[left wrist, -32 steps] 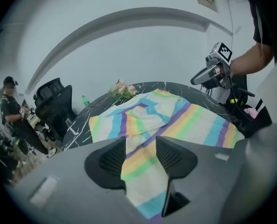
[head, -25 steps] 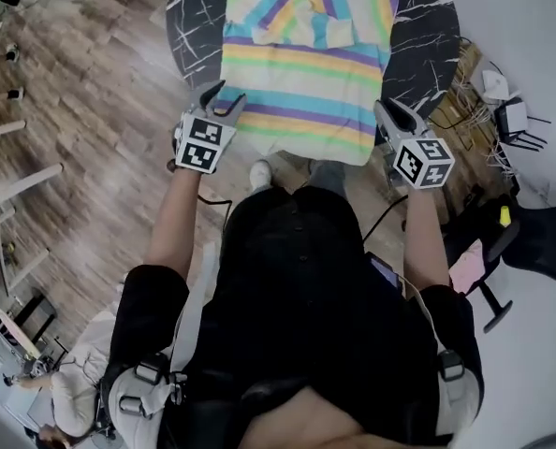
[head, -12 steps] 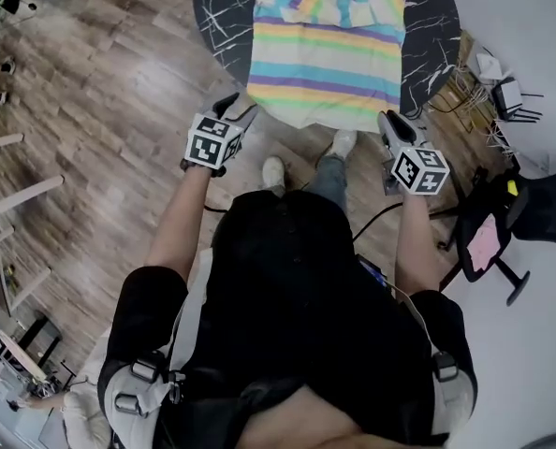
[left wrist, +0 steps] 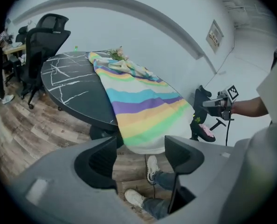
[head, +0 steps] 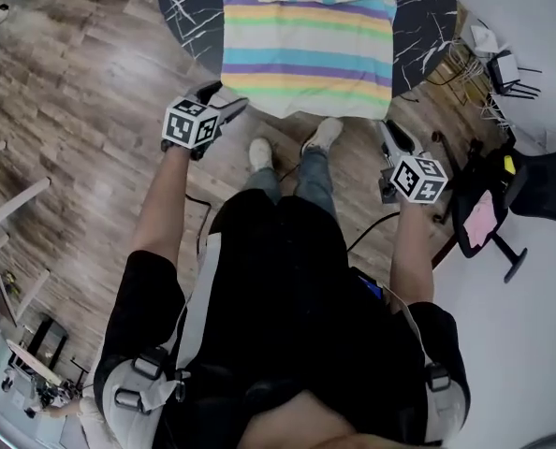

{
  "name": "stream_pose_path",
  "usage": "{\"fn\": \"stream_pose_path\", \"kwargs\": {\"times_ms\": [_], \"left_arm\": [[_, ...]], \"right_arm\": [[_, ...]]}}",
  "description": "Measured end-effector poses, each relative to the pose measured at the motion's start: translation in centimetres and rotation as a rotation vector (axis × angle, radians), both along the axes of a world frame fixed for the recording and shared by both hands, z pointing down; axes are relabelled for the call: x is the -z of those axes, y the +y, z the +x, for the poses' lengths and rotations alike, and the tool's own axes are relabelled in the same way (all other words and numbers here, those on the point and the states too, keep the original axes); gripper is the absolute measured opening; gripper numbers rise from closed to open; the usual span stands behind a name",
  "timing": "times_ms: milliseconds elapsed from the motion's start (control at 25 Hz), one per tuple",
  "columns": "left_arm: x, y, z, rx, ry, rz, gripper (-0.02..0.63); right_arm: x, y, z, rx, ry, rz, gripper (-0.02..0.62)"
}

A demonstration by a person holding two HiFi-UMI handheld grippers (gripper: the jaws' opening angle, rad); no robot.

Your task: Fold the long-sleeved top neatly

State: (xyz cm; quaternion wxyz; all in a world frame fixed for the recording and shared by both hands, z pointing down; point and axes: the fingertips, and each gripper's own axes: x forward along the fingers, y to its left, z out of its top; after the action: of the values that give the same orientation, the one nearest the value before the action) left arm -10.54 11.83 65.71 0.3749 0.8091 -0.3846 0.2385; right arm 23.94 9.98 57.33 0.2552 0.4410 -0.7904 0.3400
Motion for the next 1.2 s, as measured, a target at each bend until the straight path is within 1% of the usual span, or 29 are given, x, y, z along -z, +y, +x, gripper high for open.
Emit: {"fn": "stream_pose_path", "kwargs": {"times_ms": [80,200,240,280,320,360,400,440,520,640,720,840,880,920,1040,1080,1200], "left_arm": [[-0.5,-0.2,0.4,0.010,0.061,-0.017,0.333],[-0.8,0.0,1.4,0.003,0.174,-0.047,0.332],[-0.7,0.1,1.8,-0.006,0.201,-0.052,0.331],[-0.6,0.1,2.0,-0.015,0.219,-0.054,0.317],[-0.4,0.2,2.2,-0.023,0.232,-0.055,0.275],[-0.2,0.2,2.4,-0.028,0.243,-0.055,0.237],[0.1,0.3,2.5,-0.030,0.251,-0.057,0.195],[0.3,0.4,2.5,-0.029,0.255,-0.058,0.172],[0.6,0.7,2.4,-0.026,0.242,-0.056,0.097],[1.4,1.1,2.2,-0.035,0.212,-0.043,0.061],[2.2,1.3,2.1,-0.034,0.215,-0.035,0.048],[3.3,1.4,1.8,-0.021,0.233,-0.030,0.046],[3.5,1.4,1.7,-0.019,0.233,-0.029,0.045],[3.5,1.5,1.6,-0.017,0.230,-0.027,0.045],[3.7,1.7,1.4,-0.011,0.230,-0.028,0.045],[3.8,1.8,1.3,-0.007,0.231,-0.028,0.044],[3.9,2.0,1.3,0.005,0.230,-0.025,0.041]], "right_arm": [[-0.3,0.5,0.7,-0.006,0.004,-0.008,0.098],[-0.6,0.8,1.8,-0.007,-0.010,-0.018,0.107],[-0.8,0.7,1.9,-0.001,-0.028,-0.024,0.122],[-0.9,0.5,1.9,0.006,-0.056,-0.036,0.156],[-1.1,0.3,1.7,0.011,-0.090,-0.054,0.185],[-1.3,0.1,1.5,0.011,-0.121,-0.073,0.224],[-1.6,-0.1,1.4,0.005,-0.142,-0.088,0.236],[-2.0,-0.5,1.4,-0.006,-0.153,-0.100,0.236],[-3.2,-1.3,1.5,-0.038,-0.177,-0.124,0.236],[-5.2,-2.4,1.7,-0.074,-0.227,-0.174,0.251],[-6.2,-3.0,1.5,-0.076,-0.257,-0.204,0.272],[-6.9,-3.3,0.8,-0.080,-0.342,-0.252,0.273],[-6.8,-3.2,0.5,-0.081,-0.377,-0.268,0.270],[-6.7,-3.0,0.2,-0.082,-0.408,-0.278,0.245],[-5.6,-2.6,-0.3,-0.099,-0.460,-0.264,0.045],[-5.3,-2.5,-0.4,-0.098,-0.462,-0.253,0.028],[-4.6,-2.0,-0.6,-0.084,-0.443,-0.226,0.023]]}}
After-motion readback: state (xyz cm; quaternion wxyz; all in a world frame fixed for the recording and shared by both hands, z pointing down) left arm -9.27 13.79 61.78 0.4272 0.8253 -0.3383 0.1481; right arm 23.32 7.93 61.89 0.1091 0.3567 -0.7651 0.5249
